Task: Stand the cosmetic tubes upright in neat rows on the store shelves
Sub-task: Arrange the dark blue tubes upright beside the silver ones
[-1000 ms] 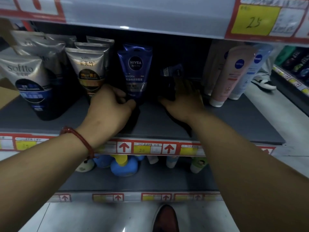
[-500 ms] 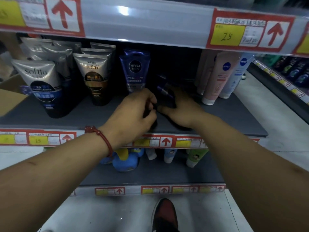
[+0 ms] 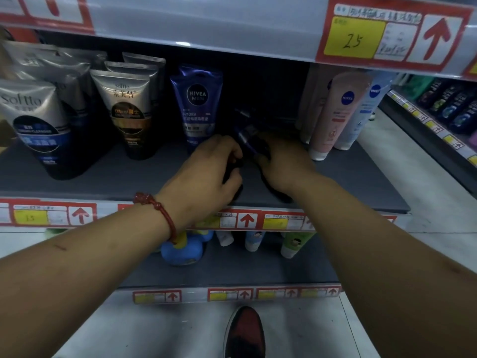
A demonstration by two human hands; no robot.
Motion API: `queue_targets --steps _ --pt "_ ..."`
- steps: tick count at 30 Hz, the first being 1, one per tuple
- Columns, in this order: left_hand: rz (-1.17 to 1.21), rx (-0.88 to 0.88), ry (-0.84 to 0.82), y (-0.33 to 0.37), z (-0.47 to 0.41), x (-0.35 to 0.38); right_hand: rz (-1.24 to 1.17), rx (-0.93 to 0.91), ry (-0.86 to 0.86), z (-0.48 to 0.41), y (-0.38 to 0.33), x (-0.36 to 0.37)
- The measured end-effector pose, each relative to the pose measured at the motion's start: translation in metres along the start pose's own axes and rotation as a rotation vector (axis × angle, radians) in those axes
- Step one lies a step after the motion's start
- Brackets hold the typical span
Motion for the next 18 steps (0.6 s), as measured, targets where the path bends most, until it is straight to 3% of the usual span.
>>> queue_targets --steps 9,12,14,16,18 --pt "-0.248 0.208 0.007 0.018 0.004 -0.002 -0.252 -0.015 -0.122 0.042 0.017 -0.040" --pt "-0.261 0.146 -0.054 0.017 0.004 -0.003 -0.545 -0.017 -0.267 0.051 0.014 -0.044" --pt "-0.245 0.117 -0.090 0.014 0.005 -0.004 -0.710 0.027 -0.204 0.048 0.011 -0.041" --pt "-0.242 0.130 -0.104 0.012 0.006 -0.005 -0.564 0.093 -0.066 0.034 0.011 -0.034" --pt "-0.249 0.142 -0.095 0.009 0.008 -0.010 -0.305 0.085 -0.047 0.018 0.006 -0.026"
Point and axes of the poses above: each hand's wrist, its own z-axis away from the middle knuckle, its own x-axis out of the palm, y = z × x, the point moved 3 cm from there along -z, towards the middle knuckle, and after that the axes turned 15 degrees about z, right-handed, at the moved point
